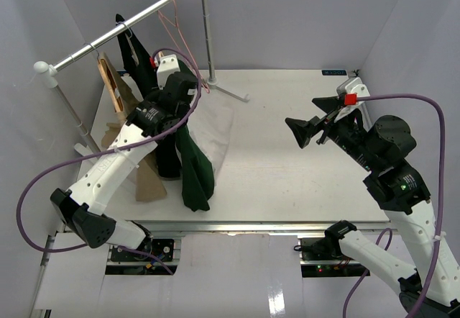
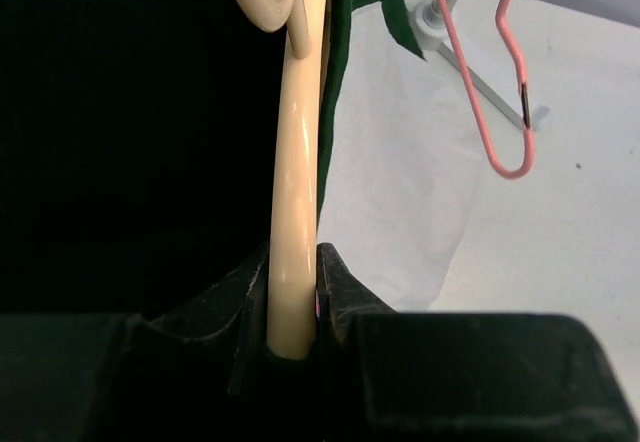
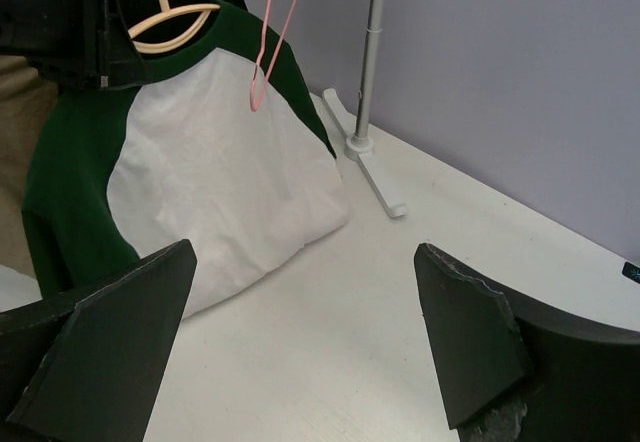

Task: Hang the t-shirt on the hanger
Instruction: Place the hanger at the clothesline.

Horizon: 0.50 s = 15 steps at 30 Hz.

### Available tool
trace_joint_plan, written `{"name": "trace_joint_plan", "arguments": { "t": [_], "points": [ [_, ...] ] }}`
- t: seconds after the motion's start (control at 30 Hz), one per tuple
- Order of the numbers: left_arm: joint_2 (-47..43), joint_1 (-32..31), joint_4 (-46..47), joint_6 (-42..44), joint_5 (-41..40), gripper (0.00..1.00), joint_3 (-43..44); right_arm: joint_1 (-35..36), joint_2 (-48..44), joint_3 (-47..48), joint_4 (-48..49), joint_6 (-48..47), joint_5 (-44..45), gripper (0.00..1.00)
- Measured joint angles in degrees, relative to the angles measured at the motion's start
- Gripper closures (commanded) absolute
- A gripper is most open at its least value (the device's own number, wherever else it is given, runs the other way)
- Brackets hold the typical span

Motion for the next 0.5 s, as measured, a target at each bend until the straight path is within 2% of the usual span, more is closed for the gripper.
{"name": "trace_joint_plan", "arguments": {
  "t": [0.27,0.5],
  "points": [
    [3.46,0.19,0.79,0.97,-4.53,1.0,8.02,0.12,0.88,-0.02,0.06,-0.4,1.05,0.03],
    [4.93,1.88,1.54,0.68,-6.88,1.0,10.92,0.12,1.55,-0.02,-0.04,-0.4,1.06,0.03]
  ]
}}
